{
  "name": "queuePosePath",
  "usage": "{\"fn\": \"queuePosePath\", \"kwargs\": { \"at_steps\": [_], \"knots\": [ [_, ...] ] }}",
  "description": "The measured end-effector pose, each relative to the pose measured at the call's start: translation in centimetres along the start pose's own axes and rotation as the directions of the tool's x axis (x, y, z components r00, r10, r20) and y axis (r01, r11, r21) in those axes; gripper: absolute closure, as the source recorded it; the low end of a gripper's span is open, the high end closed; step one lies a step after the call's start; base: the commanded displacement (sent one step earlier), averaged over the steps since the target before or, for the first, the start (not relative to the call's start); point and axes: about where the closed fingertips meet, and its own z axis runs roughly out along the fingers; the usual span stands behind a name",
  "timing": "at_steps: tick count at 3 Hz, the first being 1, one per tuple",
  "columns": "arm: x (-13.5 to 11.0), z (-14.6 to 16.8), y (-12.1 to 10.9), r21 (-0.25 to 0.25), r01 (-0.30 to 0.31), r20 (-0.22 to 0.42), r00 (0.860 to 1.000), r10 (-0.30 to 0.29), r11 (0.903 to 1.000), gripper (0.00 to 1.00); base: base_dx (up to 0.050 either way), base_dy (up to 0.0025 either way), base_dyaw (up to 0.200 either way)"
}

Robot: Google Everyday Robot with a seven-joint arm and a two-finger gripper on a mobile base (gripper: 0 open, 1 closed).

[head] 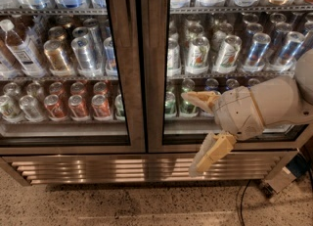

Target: Open right fridge door

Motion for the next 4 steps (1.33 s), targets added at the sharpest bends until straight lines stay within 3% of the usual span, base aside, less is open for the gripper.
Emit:
{"fn": "queuePosePath", "kwargs": {
  "at_steps": [1,2,3,4],
  "knots": [
    [0.0,0.0,0.0,-0.002,0.0,0.001,1.0,0.0,1.0,0.0,0.0,0.0,0.0],
    [-1.3,0.9,0.0,-0.109,0.002,0.167,0.986,0.016,0.994,0.0,0.0,0.0,0.0],
    [-5.6,-2.0,-0.6,-0.228,0.138,0.521,0.853,0.001,0.9639,0.0,0.0,0.0,0.0],
    [-5.0,-4.0,-0.7,-0.275,0.16,0.642,0.765,0.057,0.9481,0.0,0.0,0.0,0.0]
  ]
}}
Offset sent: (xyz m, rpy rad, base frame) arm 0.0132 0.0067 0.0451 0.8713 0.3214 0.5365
